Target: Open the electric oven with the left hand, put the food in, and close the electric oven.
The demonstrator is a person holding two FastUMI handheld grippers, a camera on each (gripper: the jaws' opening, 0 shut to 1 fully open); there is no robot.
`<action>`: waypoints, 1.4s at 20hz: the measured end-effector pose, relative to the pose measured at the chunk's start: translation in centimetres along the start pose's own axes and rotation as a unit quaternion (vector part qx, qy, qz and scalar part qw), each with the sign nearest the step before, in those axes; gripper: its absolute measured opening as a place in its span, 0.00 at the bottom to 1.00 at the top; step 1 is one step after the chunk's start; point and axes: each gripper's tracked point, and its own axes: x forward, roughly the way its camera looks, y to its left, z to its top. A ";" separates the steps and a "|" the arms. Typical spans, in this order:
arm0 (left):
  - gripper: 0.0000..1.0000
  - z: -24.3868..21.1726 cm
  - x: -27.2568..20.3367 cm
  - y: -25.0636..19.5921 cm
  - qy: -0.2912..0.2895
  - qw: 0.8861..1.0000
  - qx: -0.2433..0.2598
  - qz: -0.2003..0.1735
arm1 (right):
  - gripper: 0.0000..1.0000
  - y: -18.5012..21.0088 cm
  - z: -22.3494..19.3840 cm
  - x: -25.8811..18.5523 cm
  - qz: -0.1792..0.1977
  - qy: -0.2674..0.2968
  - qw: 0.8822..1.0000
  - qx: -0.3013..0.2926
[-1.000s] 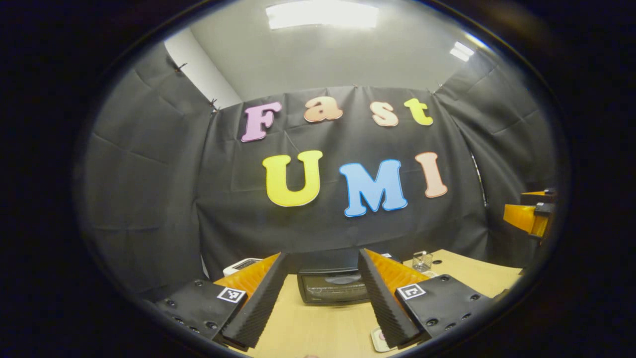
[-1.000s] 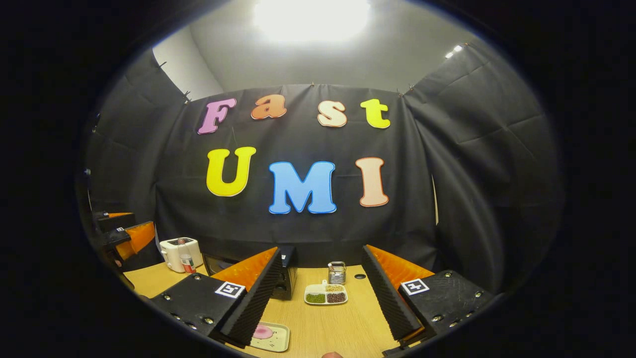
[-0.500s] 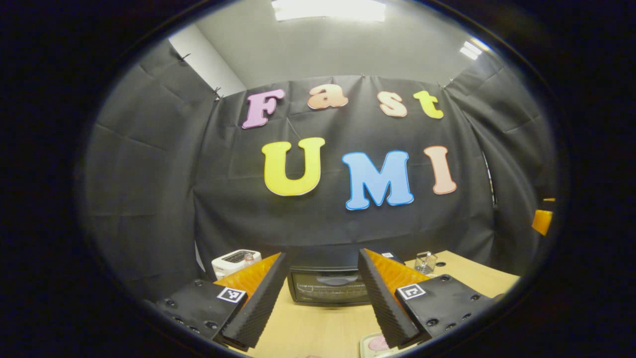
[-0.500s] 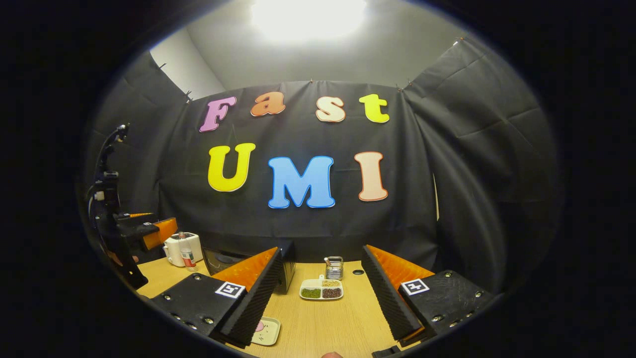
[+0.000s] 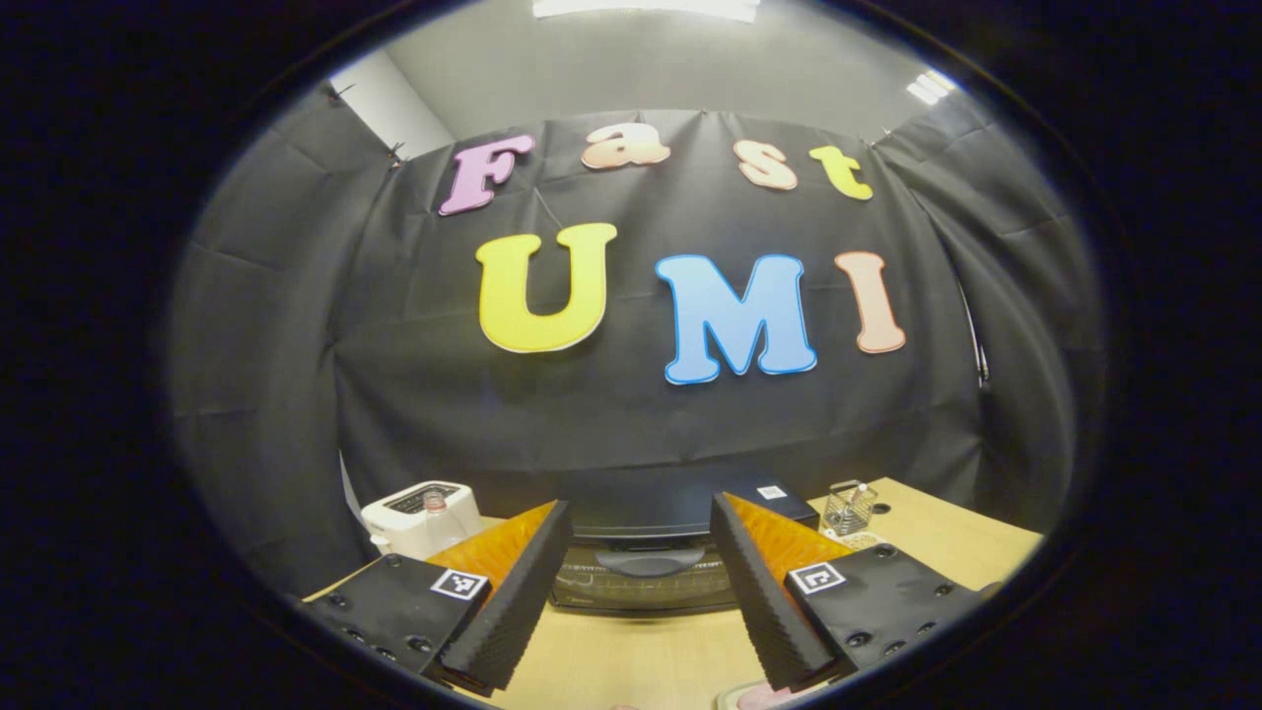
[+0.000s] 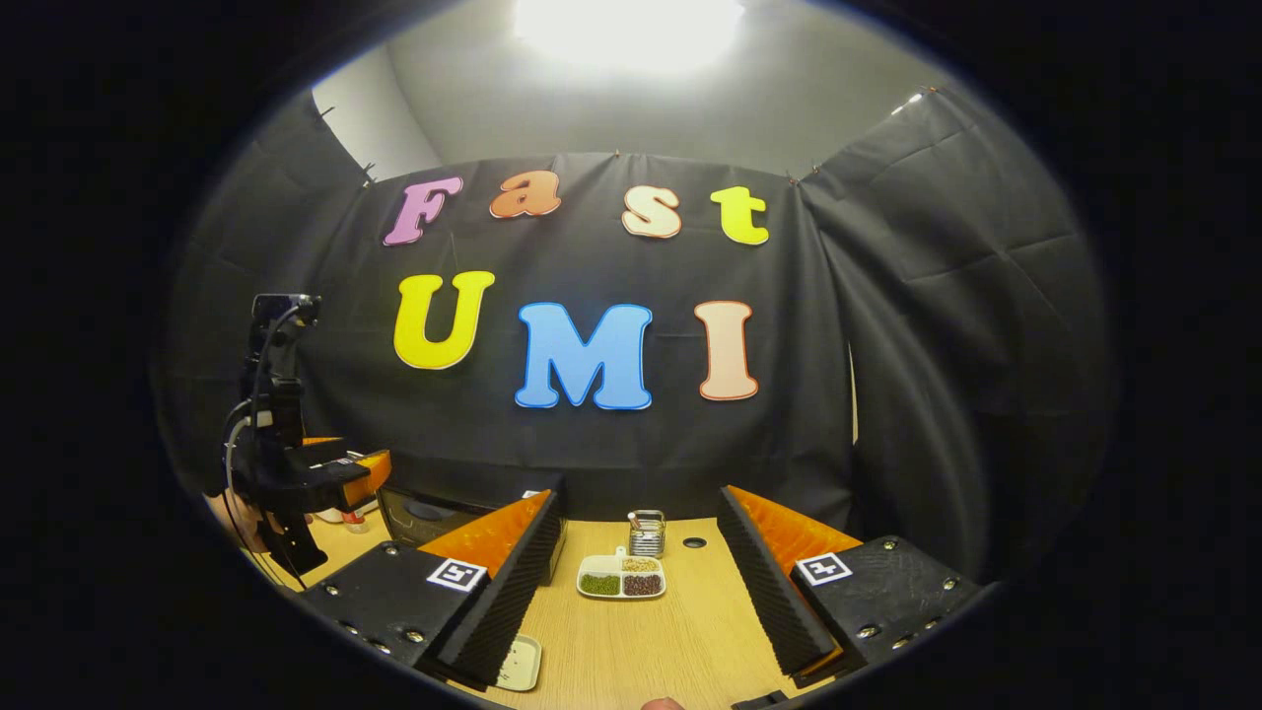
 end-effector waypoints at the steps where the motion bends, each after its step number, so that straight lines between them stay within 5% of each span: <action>1: 0.95 -0.6 1.2 -0.2 0.004 1.000 0.004 -0.005 | 0.98 0.1 0.0 0.5 -0.005 0.004 1.000 -0.004; 11: 1.00 -7.8 9.8 -0.9 0.056 0.998 0.011 -0.032 | 0.98 0.3 -0.5 1.9 -0.065 0.029 0.997 -0.043; 13: 0.91 -9.4 10.9 -0.6 0.069 0.997 0.010 -0.032 | 0.98 0.1 -0.7 1.9 -0.079 0.036 0.995 -0.048; 15: 0.98 -10.7 11.8 -0.1 0.079 0.996 0.008 -0.030 | 0.98 0.1 -1.0 1.9 -0.089 0.044 0.994 -0.052; 18: 1.00 -12.6 12.9 -0.1 0.087 0.996 0.003 -0.027 | 0.98 0.2 -1.6 2.0 -0.095 0.057 0.992 -0.061; 19: 0.91 -12.3 13.4 -0.1 0.077 0.997 -0.002 -0.029 | 0.98 0.3 -1.4 2.1 -0.095 0.058 0.992 -0.066; 21: 1.00 -12.5 13.4 -0.3 0.077 0.997 -0.005 -0.028 | 0.98 0.6 -1.3 2.1 -0.095 0.060 0.991 -0.074; 24: 1.00 -12.7 12.7 -0.4 0.077 0.997 -0.014 -0.026 | 0.98 1.0 -0.7 2.1 -0.092 0.051 0.991 -0.083; 25: 0.91 -12.7 12.4 -0.4 0.077 0.997 -0.013 -0.027 | 0.98 1.2 -0.7 2.0 -0.088 0.049 0.991 -0.086; 26: 0.99 -12.8 12.0 -0.5 0.075 0.997 -0.011 -0.028 | 0.98 1.4 -0.7 2.1 -0.085 0.048 0.991 -0.088; 28: 0.95 -13.2 10.9 -0.4 0.076 0.997 -0.011 -0.030 | 0.98 1.6 -1.0 2.1 -0.077 0.051 0.992 -0.089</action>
